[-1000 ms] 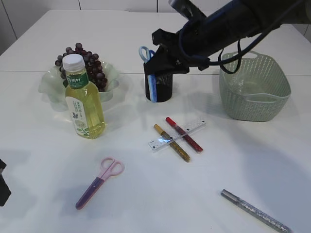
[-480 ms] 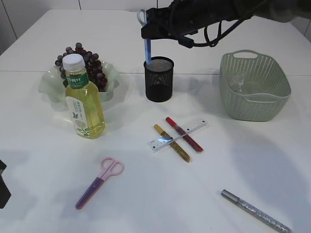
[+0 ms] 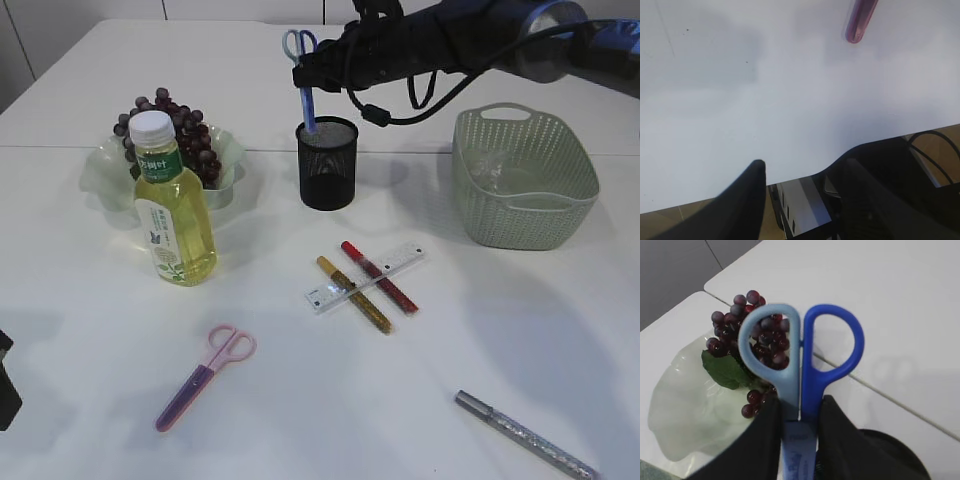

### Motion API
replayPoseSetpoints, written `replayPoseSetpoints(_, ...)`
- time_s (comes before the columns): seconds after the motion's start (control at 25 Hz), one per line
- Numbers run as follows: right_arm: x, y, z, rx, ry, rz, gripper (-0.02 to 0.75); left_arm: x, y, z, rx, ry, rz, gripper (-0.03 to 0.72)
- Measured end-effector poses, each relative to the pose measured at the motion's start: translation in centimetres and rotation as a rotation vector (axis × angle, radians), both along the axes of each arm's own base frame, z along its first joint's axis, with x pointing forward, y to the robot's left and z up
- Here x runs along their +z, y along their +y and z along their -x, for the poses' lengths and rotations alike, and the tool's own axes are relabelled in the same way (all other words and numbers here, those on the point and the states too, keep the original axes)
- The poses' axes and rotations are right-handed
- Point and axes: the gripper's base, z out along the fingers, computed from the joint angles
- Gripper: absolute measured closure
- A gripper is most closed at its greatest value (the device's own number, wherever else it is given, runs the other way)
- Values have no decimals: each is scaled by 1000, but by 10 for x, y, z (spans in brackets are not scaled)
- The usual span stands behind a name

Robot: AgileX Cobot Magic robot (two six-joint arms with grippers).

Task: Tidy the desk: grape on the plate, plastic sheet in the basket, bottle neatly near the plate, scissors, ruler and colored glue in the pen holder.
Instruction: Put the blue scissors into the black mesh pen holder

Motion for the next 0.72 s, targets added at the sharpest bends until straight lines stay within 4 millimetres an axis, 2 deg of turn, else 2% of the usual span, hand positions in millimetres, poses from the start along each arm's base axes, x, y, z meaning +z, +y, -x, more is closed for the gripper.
replayPoseSetpoints(0.32, 0, -2, -7, -3, -135, 67, 561, 0, 0, 0, -1, 2, 0, 324)
replayPoseSetpoints(0.56, -13, -2, -10, 9, -143, 103, 559, 0, 0, 1, -2, 10, -2, 327)
replayPoseSetpoints(0.72, -24, -2, -10, 23, -125, 128, 529, 0, -1, 2, 1, 19, 6, 327)
